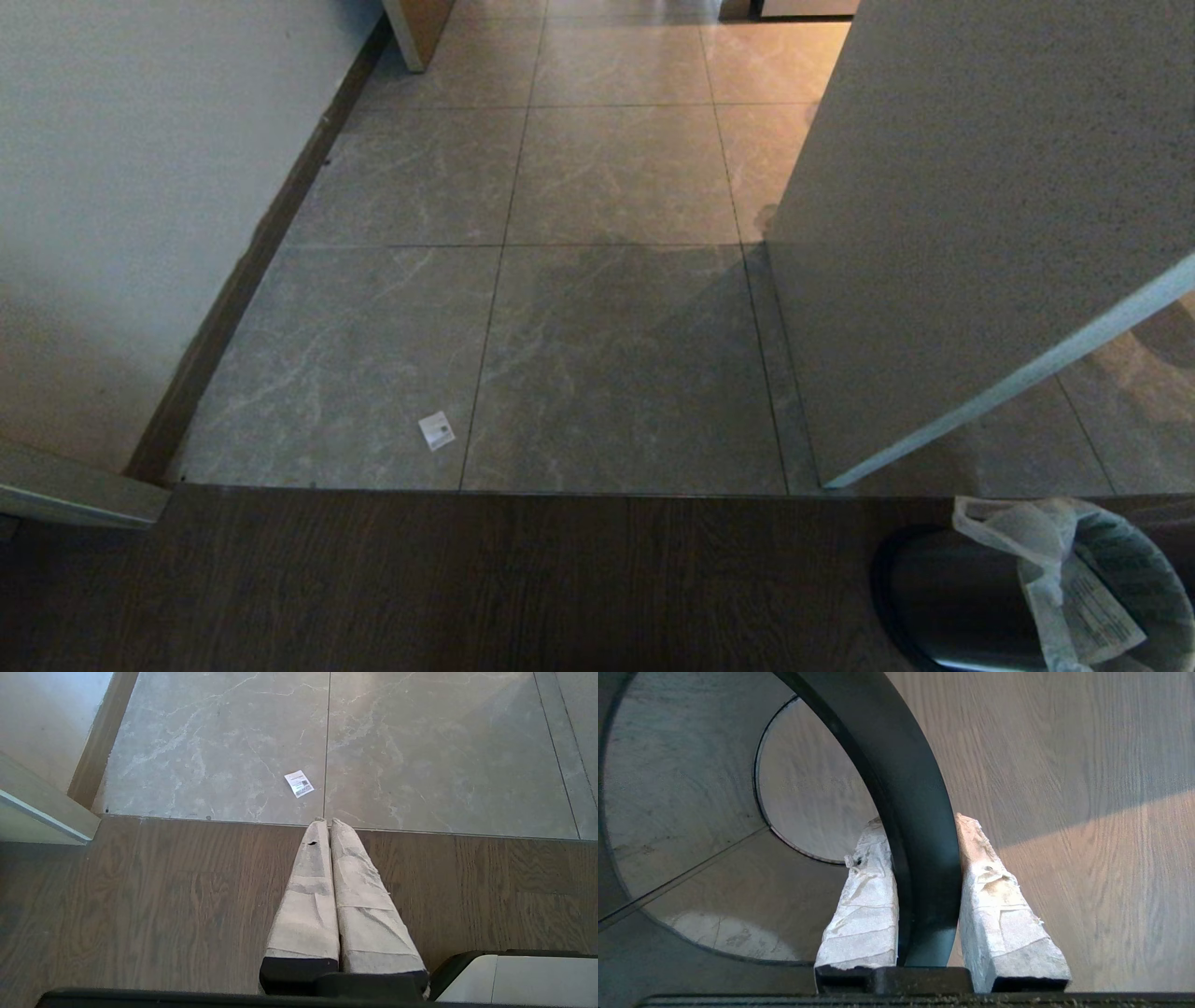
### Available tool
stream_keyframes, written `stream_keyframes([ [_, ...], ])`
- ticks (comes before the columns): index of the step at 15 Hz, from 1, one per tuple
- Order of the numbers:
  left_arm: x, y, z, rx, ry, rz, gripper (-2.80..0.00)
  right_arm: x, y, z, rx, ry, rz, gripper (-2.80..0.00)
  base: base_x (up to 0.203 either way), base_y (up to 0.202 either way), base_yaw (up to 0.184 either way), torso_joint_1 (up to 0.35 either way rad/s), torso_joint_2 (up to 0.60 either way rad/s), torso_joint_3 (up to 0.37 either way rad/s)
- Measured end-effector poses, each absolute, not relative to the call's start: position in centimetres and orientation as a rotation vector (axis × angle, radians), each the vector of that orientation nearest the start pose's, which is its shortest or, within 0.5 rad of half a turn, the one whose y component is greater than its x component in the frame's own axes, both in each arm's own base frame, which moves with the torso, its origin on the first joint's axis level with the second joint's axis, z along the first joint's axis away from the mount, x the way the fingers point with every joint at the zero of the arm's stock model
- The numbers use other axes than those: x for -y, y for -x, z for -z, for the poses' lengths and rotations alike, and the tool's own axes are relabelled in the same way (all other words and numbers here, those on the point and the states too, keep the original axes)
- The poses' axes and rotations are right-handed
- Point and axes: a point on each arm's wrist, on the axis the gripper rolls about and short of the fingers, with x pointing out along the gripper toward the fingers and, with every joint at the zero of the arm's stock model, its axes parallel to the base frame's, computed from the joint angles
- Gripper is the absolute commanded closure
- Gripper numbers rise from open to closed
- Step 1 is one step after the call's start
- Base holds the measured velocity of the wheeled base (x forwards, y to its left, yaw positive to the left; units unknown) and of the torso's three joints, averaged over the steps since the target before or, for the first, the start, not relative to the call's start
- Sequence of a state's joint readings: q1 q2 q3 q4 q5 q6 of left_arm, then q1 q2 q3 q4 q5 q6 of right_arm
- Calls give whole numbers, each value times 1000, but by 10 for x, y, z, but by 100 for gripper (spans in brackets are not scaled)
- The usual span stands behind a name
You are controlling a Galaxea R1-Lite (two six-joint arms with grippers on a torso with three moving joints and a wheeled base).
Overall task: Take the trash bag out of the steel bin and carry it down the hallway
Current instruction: Place the outer trash can on the ground
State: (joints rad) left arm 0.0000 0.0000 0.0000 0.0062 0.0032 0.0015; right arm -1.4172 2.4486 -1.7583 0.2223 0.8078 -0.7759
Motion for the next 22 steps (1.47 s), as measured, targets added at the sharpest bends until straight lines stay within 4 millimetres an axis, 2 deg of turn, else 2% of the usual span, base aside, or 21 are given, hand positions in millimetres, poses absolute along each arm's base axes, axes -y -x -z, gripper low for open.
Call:
stream_keyframes([
  [3, 0, 23, -75, -6, -2, -3, 0, 472, -91, -46, -568, -4, 353, 0, 0, 0, 0, 0, 0, 0],
  [7, 0, 23, -75, -6, -2, -3, 0, 467, -90, -22, -599, -63, 335, 0, 0, 0, 0, 0, 0, 0],
  [17, 0, 23, -75, -6, -2, -3, 0, 471, -90, 9, -625, -102, 324, 0, 0, 0, 0, 0, 0, 0],
  [22, 0, 23, -75, -6, -2, -2, 0, 479, -92, 21, -624, -90, 328, 0, 0, 0, 0, 0, 0, 0],
])
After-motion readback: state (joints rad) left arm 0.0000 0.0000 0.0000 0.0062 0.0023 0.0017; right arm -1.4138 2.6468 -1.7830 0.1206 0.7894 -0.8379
